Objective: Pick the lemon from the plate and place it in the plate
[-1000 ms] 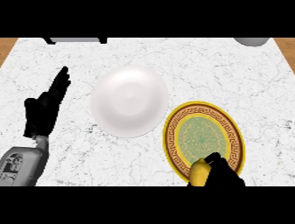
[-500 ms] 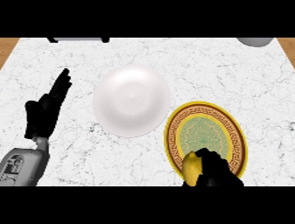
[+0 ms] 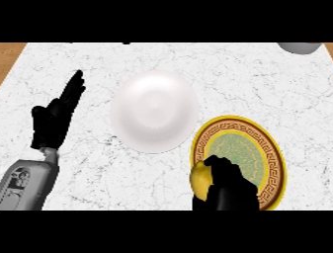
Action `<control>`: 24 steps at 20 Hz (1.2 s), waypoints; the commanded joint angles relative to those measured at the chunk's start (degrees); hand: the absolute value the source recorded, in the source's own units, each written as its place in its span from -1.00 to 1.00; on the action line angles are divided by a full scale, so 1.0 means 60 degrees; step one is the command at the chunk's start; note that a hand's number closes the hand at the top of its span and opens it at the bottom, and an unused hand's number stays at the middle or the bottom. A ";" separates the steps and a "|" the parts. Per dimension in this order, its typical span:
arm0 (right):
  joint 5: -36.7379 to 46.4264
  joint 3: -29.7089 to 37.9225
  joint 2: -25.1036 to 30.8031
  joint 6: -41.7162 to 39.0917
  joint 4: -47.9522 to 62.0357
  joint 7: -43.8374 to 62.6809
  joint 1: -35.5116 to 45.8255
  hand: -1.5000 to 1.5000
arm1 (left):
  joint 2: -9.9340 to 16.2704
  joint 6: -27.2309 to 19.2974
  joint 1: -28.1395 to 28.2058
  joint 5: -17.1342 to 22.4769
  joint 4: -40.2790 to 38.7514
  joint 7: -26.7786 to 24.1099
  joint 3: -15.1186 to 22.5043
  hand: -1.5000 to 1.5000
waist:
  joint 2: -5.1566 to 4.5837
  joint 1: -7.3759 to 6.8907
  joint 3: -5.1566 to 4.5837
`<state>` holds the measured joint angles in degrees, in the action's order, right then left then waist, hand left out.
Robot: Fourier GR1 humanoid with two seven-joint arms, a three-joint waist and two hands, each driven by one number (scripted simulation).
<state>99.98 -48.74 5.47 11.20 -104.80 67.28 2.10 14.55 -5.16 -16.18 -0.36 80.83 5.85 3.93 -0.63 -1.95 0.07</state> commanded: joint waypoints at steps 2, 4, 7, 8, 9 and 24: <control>-0.1791 0.0788 -0.0874 0.0360 0.0325 0.1872 0.1577 1.00 | 0.0156 0.0277 -0.0215 0.0138 -0.0124 -0.0070 -0.0120 0.00 | -0.0082 -0.0243 -0.0005; -0.2530 0.1381 -0.0886 0.0646 0.0910 0.1790 0.2377 1.00 | -0.0020 0.0303 -0.0092 0.0103 0.0047 0.0025 0.0116 0.00 | -0.0061 -0.0355 0.0000; -0.3414 0.2123 -0.0896 0.0841 0.2120 0.1759 0.3483 1.00 | -0.0122 0.0233 -0.0245 -0.0036 -0.0074 -0.0113 0.0209 0.00 | -0.0110 -0.0467 -0.0006; -0.3626 0.2272 -0.0898 0.1028 0.2753 0.1722 0.3587 1.00 | -0.0038 0.0133 -0.0418 -0.0024 -0.0096 0.0072 0.0037 0.00 | -0.0125 -0.0494 -0.0001; -0.3792 0.2552 -0.0900 0.0586 0.3207 0.1680 0.4028 1.00 | -0.0272 0.0097 -0.0269 -0.0273 -0.0144 -0.0037 0.0443 0.00 | -0.0132 -0.0502 -0.0009; -0.6996 0.4002 -0.0906 0.3517 0.7769 0.0713 0.6215 -1.00 | -0.0237 0.0372 -0.0665 -0.0093 -0.0158 0.0036 0.0315 0.00 | -0.0186 -0.1008 0.0018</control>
<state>61.48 -25.56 0.65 22.25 -64.04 64.06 35.76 12.67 -3.64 -20.20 -1.27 78.96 5.79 5.95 -1.77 -6.75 0.15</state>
